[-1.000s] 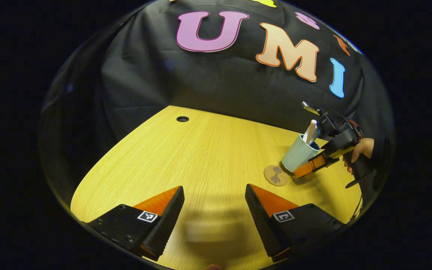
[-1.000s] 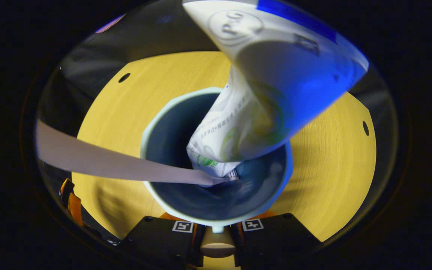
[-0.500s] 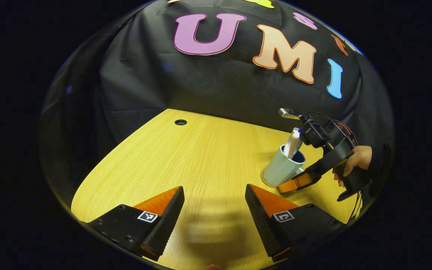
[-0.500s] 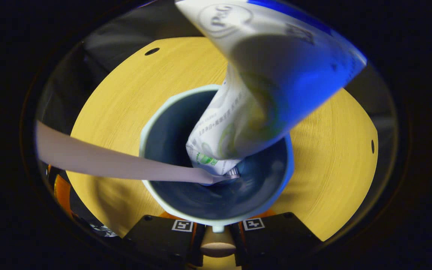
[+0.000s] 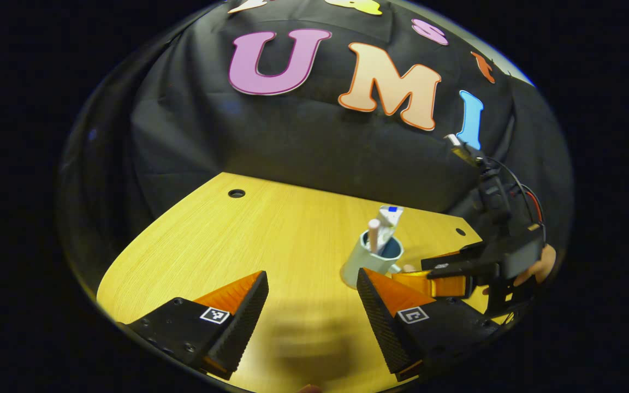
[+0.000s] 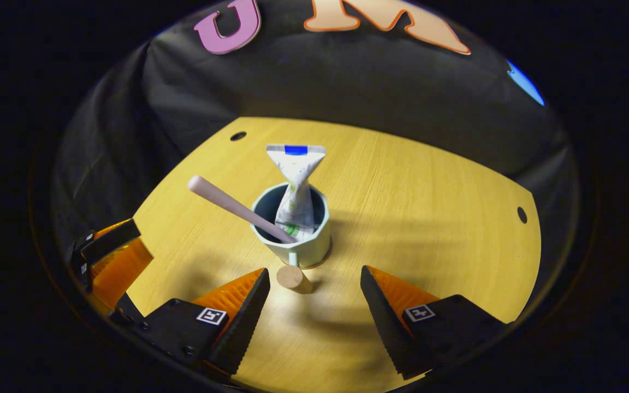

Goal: Put the toothbrush and toothpaste on the desktop into the cup, then pick up the cup and place it on the coaster on the desktop.

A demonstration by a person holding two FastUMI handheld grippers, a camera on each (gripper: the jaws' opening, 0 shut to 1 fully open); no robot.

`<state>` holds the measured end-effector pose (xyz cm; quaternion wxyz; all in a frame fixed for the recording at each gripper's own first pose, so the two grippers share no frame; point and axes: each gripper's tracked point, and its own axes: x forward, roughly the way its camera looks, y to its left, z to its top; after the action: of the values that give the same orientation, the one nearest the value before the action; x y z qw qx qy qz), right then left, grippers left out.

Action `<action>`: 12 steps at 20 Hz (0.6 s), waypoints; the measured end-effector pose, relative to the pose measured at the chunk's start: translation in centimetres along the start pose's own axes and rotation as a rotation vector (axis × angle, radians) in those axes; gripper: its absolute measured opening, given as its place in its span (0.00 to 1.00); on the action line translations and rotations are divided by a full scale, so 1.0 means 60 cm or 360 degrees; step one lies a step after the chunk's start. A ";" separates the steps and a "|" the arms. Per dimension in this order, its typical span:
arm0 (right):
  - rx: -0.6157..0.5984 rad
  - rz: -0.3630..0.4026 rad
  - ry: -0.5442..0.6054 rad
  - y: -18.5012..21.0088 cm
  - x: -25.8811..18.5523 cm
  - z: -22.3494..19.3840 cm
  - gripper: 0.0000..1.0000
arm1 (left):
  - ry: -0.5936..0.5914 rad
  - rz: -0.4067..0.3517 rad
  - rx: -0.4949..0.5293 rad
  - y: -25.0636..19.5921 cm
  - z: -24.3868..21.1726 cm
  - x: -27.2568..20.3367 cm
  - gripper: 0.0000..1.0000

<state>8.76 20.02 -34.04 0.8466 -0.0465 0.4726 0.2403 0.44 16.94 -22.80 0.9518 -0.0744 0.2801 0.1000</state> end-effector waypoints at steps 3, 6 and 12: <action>0.0056 -0.0037 -0.0243 -0.043 -0.082 0.013 1.00 | -0.0055 -0.0033 0.0028 -0.063 0.025 -0.011 0.95; 0.0131 -0.0074 -0.0523 -0.081 -0.173 0.033 1.00 | -0.0131 -0.0073 0.0070 -0.127 0.055 -0.025 0.95; 0.0263 -0.0178 -0.0970 -0.137 -0.331 0.051 1.00 | -0.0263 -0.0201 0.0142 -0.247 0.102 -0.060 0.94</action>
<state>6.12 6.51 -17.23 0.9620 0.0707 0.2120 0.1571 4.09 3.26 -14.45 0.9785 -0.0410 0.1995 0.0331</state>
